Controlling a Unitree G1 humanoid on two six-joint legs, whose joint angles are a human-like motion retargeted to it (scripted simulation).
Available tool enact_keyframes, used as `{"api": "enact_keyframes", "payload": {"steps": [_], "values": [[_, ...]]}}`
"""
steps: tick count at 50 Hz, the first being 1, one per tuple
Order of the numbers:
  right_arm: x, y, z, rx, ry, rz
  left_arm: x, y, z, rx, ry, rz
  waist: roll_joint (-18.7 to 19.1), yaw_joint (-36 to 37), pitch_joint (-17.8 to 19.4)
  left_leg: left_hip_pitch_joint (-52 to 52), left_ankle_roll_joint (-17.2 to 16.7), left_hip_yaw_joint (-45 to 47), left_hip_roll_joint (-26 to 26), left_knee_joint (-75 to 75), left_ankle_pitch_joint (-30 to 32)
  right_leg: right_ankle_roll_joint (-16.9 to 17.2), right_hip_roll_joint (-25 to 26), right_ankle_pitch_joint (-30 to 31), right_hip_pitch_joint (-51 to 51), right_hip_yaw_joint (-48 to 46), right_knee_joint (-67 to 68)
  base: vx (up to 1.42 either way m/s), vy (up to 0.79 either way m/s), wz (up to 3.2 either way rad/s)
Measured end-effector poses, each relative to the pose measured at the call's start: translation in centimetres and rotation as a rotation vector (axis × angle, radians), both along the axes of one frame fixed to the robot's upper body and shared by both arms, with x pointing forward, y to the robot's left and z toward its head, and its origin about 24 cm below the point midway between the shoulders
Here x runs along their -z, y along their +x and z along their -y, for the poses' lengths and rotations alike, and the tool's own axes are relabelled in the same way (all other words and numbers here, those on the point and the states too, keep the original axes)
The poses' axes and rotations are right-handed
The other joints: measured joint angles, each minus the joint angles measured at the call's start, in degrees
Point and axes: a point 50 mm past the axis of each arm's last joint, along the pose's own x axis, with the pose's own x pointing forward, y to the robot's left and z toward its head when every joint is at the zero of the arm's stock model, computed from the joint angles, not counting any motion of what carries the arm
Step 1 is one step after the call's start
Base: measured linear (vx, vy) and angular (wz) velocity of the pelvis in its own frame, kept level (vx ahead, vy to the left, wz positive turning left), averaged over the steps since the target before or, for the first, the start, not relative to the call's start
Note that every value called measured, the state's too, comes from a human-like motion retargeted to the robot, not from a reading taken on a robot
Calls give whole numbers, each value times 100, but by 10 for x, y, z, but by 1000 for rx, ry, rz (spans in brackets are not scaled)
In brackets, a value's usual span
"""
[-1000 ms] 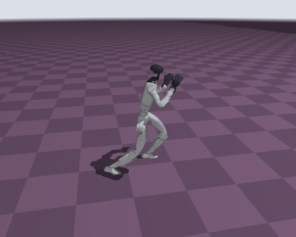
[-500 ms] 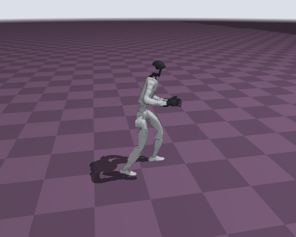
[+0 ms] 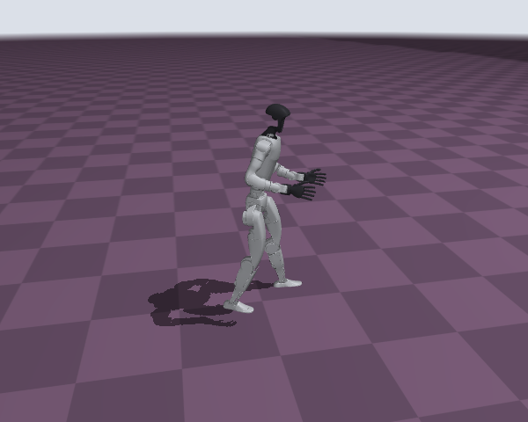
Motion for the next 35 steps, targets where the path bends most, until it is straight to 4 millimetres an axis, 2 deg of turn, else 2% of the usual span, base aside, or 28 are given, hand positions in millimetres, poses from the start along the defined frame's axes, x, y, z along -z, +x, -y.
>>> {"api": "enact_keyframes", "payload": {"steps": [8,15,20,25,30,35], "values": [[13,-7,7,98,64,-37,34,-21,24,8,-197,-79,683,-216,289,154,-107,-319,269,93,99,-93,311,164,438,-342,-133,-13,-14,32],[10,4,-3,121,115,-22,54,-36,36,57,-269,-147,710,183,443,-188,-157,-556,428,1504,-608,-32,302,268,668,-251,-271,-10,-15,-10],[1,14,-13,31,100,-1,78,-54,36,42,-287,-259,690,434,261,-26,-84,-1014,235,1676,-689,-17,361,369,782,-73,-391,1,-8,-33],[-2,23,-20,-37,126,-15,101,-65,32,-9,-321,-377,698,480,-22,325,122,-962,204,960,-371,-10,430,412,843,-47,-495,5,-5,-7],[12,29,-24,-39,185,-96,117,-66,25,-16,-342,-453,689,419,-256,429,105,-1003,148,604,-234,-32,443,422,855,-149,-559,4,-3,15],[27,27,-20,-14,222,-173,114,-58,17,8,-317,-449,722,428,-365,538,95,-1047,58,299,-120,-43,417,424,908,-267,-621,3,0,18]]}}
